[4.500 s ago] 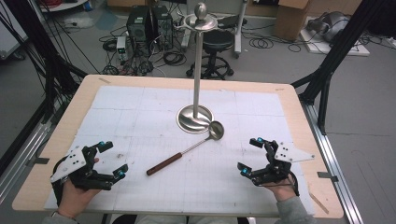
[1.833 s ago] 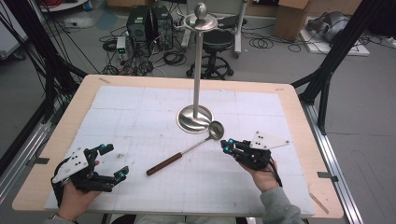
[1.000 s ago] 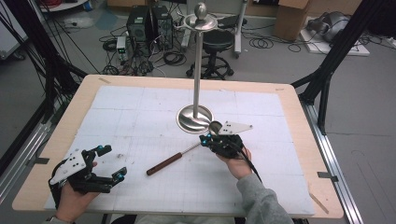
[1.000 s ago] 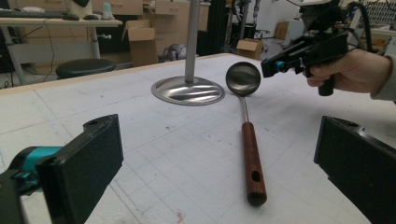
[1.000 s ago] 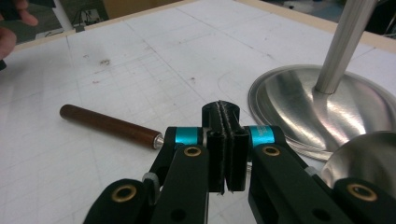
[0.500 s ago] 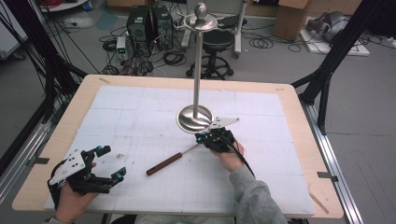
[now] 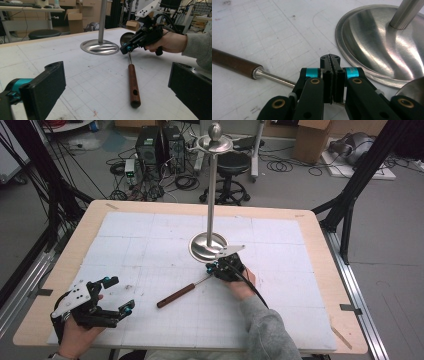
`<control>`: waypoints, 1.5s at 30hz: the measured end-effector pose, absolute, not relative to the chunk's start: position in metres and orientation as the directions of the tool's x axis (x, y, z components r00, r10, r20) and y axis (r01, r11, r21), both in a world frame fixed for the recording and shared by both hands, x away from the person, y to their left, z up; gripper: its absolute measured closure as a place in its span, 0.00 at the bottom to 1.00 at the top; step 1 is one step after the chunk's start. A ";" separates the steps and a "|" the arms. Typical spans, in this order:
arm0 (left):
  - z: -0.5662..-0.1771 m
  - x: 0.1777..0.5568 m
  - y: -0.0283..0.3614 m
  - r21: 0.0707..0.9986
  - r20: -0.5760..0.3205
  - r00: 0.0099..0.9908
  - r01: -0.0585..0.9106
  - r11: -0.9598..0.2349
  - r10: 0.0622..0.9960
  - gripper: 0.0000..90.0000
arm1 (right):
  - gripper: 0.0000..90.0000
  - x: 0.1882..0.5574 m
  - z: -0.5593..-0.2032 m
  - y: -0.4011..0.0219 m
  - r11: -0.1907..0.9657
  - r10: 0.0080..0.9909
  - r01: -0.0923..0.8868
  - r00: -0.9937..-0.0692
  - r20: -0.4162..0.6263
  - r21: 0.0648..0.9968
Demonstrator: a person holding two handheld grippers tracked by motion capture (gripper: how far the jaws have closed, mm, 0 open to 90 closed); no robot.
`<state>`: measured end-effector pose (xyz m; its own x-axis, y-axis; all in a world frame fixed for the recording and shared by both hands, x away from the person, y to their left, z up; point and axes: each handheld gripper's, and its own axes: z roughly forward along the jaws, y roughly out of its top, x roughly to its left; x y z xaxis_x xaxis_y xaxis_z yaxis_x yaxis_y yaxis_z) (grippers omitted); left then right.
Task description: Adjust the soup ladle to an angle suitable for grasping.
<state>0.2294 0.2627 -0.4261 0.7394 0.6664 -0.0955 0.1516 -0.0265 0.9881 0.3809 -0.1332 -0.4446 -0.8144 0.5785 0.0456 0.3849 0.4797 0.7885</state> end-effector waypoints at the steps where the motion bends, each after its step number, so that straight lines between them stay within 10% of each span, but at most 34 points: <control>1: -0.426 0.229 0.262 0.988 -0.096 0.739 0.152 -0.026 0.666 0.02 | 0.99 0.381 -0.444 -0.132 0.484 0.580 0.382 -0.814 0.039 0.787; 45: -0.426 0.222 0.262 0.989 -0.046 0.732 0.130 -0.072 0.680 0.02 | 1.00 0.374 -0.444 -0.152 0.562 0.602 0.419 -0.798 -0.006 0.713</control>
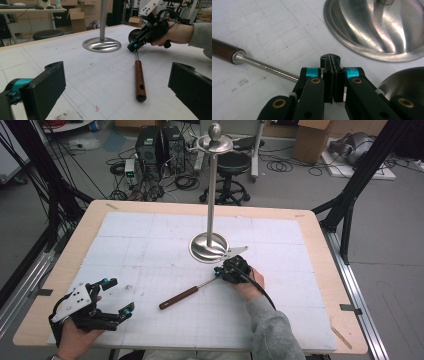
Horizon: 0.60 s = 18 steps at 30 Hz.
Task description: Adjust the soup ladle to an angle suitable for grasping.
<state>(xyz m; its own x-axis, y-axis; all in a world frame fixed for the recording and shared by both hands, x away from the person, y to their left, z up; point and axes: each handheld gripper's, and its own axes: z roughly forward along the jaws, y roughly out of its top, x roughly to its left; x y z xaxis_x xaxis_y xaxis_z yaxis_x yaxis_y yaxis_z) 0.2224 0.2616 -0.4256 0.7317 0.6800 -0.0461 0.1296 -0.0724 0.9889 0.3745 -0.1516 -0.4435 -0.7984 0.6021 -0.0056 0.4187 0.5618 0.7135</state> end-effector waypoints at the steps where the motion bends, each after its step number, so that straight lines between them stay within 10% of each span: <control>1: -0.425 0.222 0.261 0.989 -0.044 0.733 0.128 -0.074 0.679 0.02 | 1.00 0.374 -0.444 -0.152 0.562 0.602 0.419 -0.798 -0.006 0.713; 18: -0.427 0.225 0.259 0.988 -0.049 0.736 0.136 -0.077 0.675 0.02 | 1.00 0.351 -0.440 -0.163 0.632 0.578 0.374 -0.811 -0.090 0.679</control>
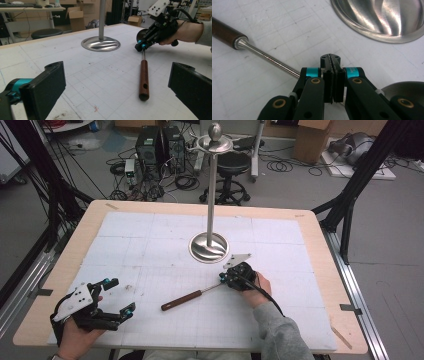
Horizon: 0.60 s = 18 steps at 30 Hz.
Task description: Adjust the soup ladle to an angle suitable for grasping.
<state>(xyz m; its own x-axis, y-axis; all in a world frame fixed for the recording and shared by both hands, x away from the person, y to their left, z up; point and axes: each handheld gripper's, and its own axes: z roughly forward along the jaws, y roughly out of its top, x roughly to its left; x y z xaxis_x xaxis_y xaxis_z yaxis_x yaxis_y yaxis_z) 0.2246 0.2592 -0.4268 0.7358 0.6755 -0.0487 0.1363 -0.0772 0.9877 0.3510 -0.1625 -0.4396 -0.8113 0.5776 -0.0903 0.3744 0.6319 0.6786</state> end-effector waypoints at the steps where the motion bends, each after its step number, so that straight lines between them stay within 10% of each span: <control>1: -0.427 0.225 0.259 0.987 -0.047 0.736 0.138 -0.082 0.675 0.02 | 1.00 0.350 -0.440 -0.163 0.632 0.578 0.375 -0.811 -0.090 0.678; 18: -0.427 0.230 0.255 0.986 -0.053 0.746 0.143 -0.083 0.664 0.02 | 1.00 0.321 -0.434 -0.167 0.676 0.569 0.384 -0.814 -0.115 0.630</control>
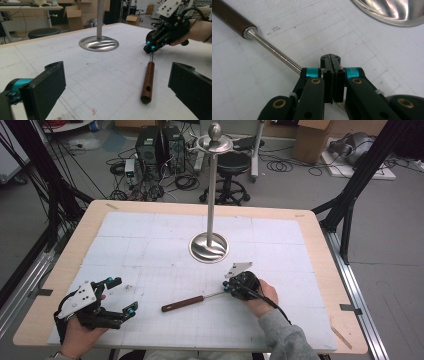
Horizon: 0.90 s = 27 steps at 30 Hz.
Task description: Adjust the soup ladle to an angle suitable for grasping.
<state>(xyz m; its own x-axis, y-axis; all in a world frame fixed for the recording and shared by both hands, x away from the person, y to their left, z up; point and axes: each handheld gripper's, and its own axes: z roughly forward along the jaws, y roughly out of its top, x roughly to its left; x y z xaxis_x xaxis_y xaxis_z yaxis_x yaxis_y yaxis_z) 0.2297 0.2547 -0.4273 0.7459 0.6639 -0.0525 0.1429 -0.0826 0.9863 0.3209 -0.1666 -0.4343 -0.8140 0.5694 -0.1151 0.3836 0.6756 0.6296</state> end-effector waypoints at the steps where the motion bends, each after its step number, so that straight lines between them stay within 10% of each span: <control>1: -0.427 0.230 0.254 0.986 -0.054 0.746 0.143 -0.081 0.664 0.02 | 1.00 0.319 -0.434 -0.166 0.679 0.569 0.384 -0.814 -0.119 0.626; 27: -0.428 0.234 0.251 0.986 -0.055 0.754 0.146 -0.085 0.654 0.02 | 1.00 0.299 -0.428 -0.161 0.723 0.508 0.387 -0.859 -0.061 0.573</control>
<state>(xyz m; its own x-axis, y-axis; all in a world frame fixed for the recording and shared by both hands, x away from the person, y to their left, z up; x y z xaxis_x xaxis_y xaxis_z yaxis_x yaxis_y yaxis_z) 0.2336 0.2510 -0.4277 0.7542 0.6543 -0.0551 0.1459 -0.0852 0.9856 0.2985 -0.1606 -0.4279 -0.8590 0.5083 -0.0612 0.3867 0.7225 0.5731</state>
